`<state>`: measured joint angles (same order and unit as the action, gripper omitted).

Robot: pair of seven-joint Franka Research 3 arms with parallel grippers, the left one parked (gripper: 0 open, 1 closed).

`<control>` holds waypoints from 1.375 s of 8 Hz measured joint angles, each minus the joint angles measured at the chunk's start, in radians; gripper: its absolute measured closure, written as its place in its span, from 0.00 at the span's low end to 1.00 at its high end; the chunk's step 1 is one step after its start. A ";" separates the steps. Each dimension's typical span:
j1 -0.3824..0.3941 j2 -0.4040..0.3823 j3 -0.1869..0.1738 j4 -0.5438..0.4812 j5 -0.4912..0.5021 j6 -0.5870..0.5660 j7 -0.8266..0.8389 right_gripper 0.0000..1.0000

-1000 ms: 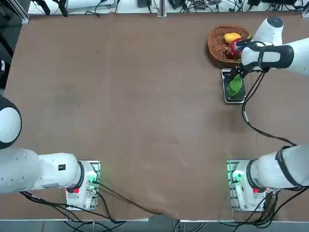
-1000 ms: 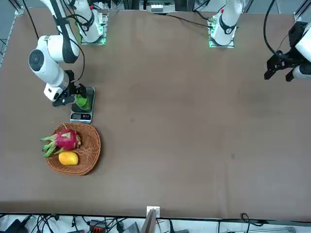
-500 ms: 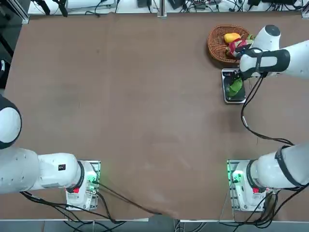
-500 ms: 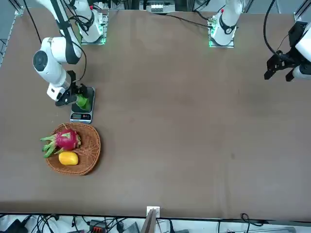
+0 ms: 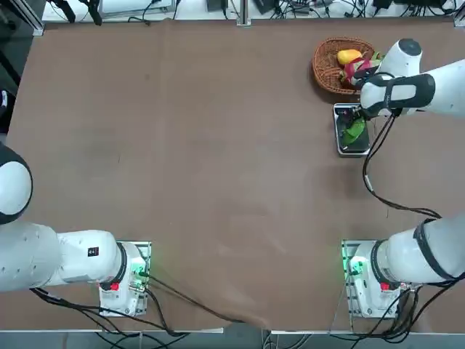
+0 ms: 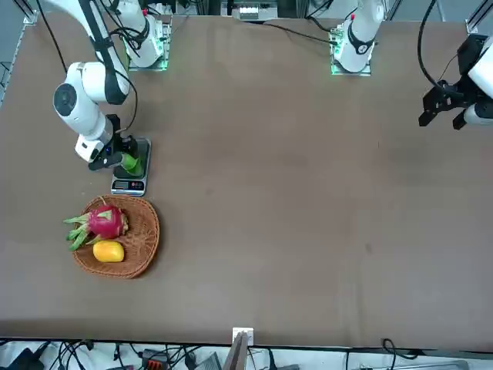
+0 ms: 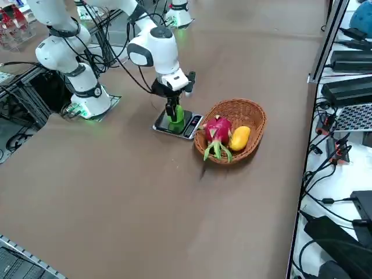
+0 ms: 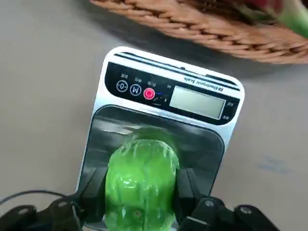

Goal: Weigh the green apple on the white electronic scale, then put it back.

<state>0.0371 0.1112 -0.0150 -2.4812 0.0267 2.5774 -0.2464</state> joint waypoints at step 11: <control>0.101 0.343 0.010 0.689 0.001 -0.178 0.045 0.33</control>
<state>0.1377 0.4538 -0.0047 -1.7922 0.0276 2.3993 -0.2011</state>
